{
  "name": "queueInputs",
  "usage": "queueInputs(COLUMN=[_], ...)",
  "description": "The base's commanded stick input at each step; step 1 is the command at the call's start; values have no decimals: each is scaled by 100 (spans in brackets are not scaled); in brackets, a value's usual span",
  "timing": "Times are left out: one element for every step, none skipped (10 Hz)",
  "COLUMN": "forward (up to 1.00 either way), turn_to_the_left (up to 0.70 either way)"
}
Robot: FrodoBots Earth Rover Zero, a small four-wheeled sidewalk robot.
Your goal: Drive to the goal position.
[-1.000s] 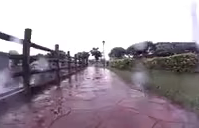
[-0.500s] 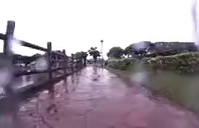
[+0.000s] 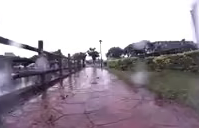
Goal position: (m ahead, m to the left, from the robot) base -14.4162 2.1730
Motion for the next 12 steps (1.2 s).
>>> queueInputs(forward=[100,100,100,100,100,100,100,100,100,100,100,100], turn_to_the_left=[0,0,0,0,0,0,0,0,0,0,0,0])
